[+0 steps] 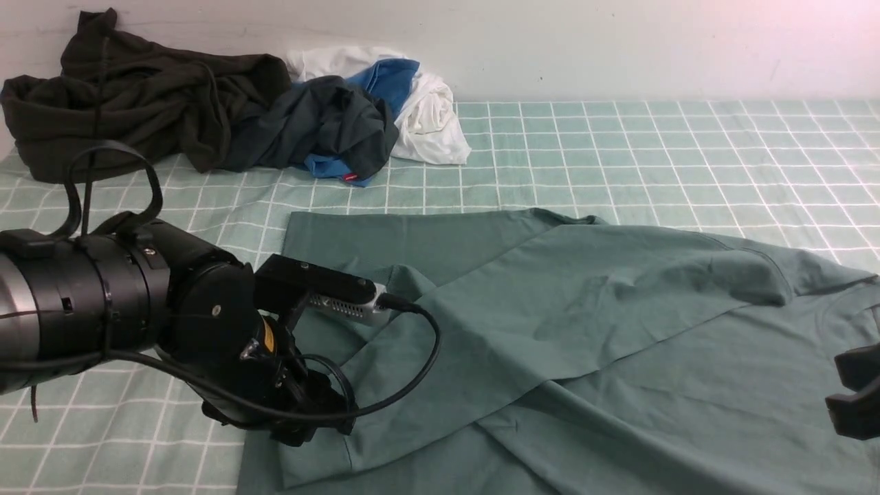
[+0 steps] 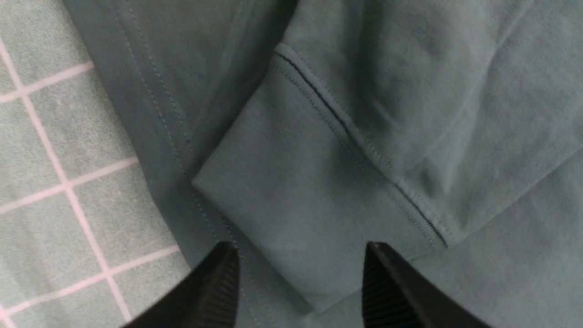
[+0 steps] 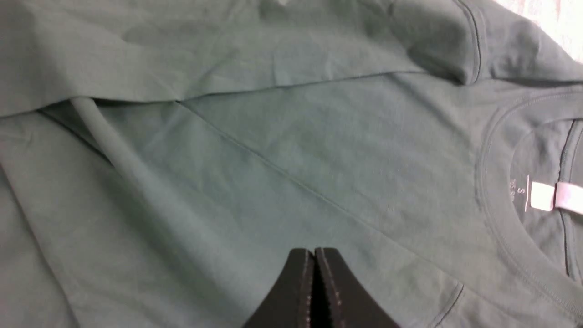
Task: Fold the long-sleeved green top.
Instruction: Use the left arm to drag and drop the cuff onto the cuff closest to the left arm, then use both arms simultaneously to clamp the lower edge of the clothing fabric
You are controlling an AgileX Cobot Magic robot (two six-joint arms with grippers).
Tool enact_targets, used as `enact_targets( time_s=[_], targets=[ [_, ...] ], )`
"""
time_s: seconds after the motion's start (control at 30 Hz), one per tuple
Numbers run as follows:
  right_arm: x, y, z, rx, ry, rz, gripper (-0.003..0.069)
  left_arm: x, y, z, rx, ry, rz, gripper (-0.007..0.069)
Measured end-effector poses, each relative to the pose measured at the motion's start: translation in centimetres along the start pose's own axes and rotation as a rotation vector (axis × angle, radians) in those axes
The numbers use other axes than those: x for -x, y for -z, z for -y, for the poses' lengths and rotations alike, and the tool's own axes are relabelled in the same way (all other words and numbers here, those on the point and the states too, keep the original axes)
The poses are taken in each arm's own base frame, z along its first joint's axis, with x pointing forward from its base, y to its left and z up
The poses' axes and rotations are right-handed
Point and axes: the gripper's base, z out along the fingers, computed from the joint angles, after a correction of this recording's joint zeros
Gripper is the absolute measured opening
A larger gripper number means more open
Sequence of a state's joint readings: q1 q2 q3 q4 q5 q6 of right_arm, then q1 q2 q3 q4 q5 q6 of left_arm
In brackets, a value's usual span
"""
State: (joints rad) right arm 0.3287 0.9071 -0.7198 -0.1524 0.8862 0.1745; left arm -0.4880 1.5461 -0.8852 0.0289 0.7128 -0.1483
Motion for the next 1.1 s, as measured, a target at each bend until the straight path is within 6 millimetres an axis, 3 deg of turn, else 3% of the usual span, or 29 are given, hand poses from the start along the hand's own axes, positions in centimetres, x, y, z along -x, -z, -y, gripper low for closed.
enact_targets(
  time_s=[0.03,0.07,0.17,0.4,0.5,0.7,0.93,1.1],
  targets=[
    [0.0,0.0,0.0,0.000,0.001,-0.001,-0.0014,0.0,0.0,0.0,0.001,-0.005,-0.002,0.0385],
    [-0.1,0.0,-0.1,0.008,-0.001,-0.014,-0.0011,-0.2,0.4,0.0,0.004,-0.049,-0.012,0.0445],
    [-0.3,0.0,-0.4,0.038,0.006,-0.028,-0.0008,-1.1,1.6,0.4,0.006,-0.164,-0.056,0.0510],
    [-0.4,-0.4,-2.4,0.159,0.184,-0.061,0.0005,-4.4,3.8,2.7,-0.016,-0.466,-0.278,0.0511],
    [-0.6,-0.5,-3.4,0.199,0.268,-0.076,0.0016,-5.4,3.6,3.5,-0.029,-0.546,-0.324,0.0499],
    [-2.5,0.5,-4.7,0.266,0.422,-0.271,0.0091,-8.6,1.2,5.1,-0.085,-0.727,-0.329,0.0489],
    [-3.3,0.8,-4.7,0.276,0.454,-0.354,0.0232,-10.9,-0.5,6.5,-0.130,-0.909,-0.261,0.0489],
    [-3.3,0.8,-4.7,0.276,0.455,-0.354,0.0278,-12.1,-1.0,6.9,-0.140,-0.970,-0.259,0.0489]
  ],
)
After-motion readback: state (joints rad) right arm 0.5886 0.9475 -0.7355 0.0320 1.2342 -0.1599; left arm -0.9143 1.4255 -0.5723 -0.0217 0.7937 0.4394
